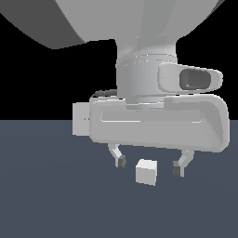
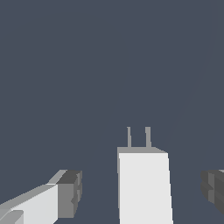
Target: Plug the charger into the wall socket.
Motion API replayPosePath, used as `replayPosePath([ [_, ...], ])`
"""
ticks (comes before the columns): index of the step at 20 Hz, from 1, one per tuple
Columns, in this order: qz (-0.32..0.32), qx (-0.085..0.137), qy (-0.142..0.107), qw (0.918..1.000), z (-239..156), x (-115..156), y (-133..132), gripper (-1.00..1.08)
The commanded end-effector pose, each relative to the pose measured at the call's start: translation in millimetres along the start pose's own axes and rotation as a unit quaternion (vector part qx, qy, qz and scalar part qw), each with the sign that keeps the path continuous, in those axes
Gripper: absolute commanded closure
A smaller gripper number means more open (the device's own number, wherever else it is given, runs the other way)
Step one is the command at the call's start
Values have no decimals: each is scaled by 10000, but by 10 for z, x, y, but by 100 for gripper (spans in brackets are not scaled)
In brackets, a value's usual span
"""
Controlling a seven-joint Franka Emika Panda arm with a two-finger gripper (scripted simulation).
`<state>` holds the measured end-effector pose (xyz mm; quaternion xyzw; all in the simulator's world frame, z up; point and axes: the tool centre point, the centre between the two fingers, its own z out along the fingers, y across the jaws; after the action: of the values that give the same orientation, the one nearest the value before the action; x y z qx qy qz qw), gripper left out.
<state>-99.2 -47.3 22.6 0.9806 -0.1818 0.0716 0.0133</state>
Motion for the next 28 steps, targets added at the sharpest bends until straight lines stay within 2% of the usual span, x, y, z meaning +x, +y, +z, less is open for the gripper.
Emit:
replayPosePath([
  [1, 0, 2, 4, 10000, 70, -6, -2, -92],
  [5, 0, 2, 4, 10000, 109, -10, -2, -92],
  [6, 0, 2, 4, 10000, 109, -10, -2, 108],
  [19, -10, 5, 4, 10000, 93, -6, -31, 108],
  [24, -64, 13, 4, 10000, 13, 32, -202, 108],
  [28, -147, 24, 5, 9999, -109, 88, -460, 108],
])
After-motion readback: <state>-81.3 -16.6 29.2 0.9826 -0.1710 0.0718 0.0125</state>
